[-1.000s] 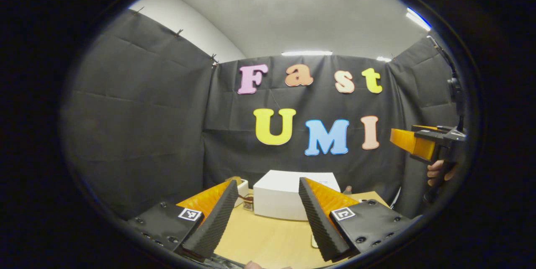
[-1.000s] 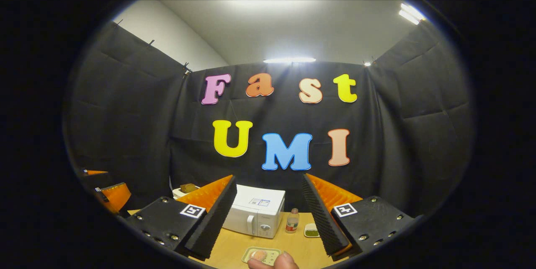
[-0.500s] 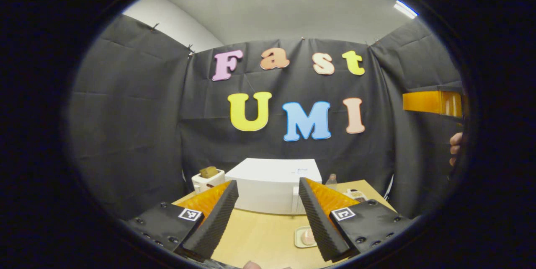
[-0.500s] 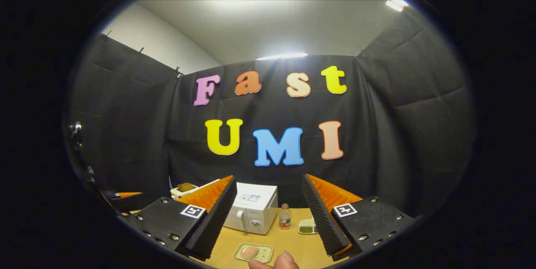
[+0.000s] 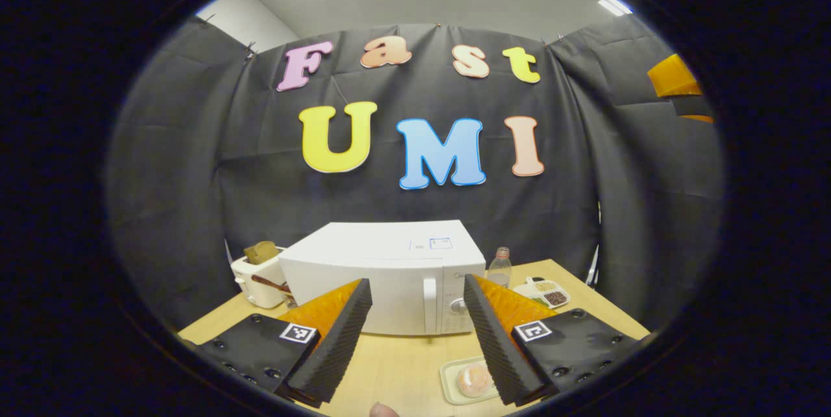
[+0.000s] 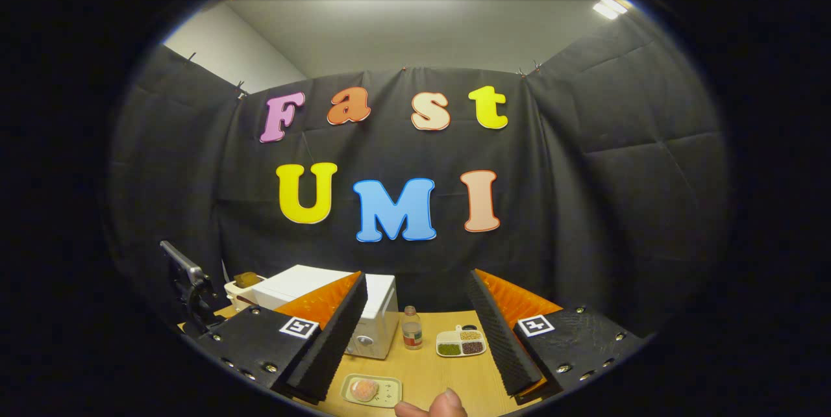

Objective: Open the microwave oven with the left hand, put the food in, and close the microwave oven.

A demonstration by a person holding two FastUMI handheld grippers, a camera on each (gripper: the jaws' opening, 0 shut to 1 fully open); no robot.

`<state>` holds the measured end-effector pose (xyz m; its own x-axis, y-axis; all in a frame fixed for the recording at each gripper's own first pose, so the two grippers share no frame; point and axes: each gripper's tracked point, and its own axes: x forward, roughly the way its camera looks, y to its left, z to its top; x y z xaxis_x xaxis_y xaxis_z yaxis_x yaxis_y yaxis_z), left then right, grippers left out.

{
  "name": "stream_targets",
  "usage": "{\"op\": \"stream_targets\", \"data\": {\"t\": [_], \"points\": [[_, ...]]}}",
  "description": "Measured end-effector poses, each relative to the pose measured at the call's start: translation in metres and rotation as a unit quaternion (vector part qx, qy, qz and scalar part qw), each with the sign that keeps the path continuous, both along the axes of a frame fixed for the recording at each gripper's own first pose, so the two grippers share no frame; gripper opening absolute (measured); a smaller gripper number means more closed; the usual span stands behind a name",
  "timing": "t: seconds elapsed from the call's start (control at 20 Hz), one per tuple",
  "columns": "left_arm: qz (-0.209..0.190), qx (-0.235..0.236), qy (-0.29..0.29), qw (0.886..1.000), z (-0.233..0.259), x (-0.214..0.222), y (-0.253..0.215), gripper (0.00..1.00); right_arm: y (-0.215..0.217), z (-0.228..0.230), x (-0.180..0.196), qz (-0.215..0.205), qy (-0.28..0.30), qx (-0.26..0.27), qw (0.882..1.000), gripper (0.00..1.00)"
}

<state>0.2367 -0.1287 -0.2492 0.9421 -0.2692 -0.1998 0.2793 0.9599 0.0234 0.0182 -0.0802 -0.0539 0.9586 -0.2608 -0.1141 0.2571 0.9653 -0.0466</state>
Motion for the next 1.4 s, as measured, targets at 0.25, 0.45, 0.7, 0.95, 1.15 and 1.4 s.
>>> {"op": "stream_targets", "data": {"t": [0.25, 0.45, 0.7, 0.95, 1.15, 1.4], "points": [[-0.017, 0.011, 0.033, 0.999, -0.096, 0.061, -0.025, 0.95, -0.012, -0.013, 0.01, -0.048, 0.028, -0.022, 0.998, 0.95], [-0.025, 0.007, 0.051, 0.998, -0.15, 0.099, -0.041, 0.95, -0.024, -0.029, 0.017, -0.077, 0.055, -0.037, 0.995, 0.95], [-0.021, -0.001, 0.082, 0.996, -0.197, 0.131, -0.05, 0.8, -0.028, -0.046, 0.021, -0.089, 0.085, -0.048, 0.991, 0.96], [-0.029, -0.006, 0.093, 0.995, -0.215, 0.147, -0.059, 0.6, -0.028, -0.057, 0.023, -0.09, 0.1, -0.05, 0.99, 0.96], [-0.018, 0.003, 0.101, 0.995, -0.217, 0.149, -0.063, 0.36, -0.029, -0.053, 0.023, -0.09, 0.097, -0.055, 0.99, 0.96], [-0.024, -0.01, 0.105, 0.994, -0.218, 0.148, -0.063, 0.14, -0.028, -0.047, 0.015, -0.094, 0.092, -0.051, 0.99, 0.96]]}}
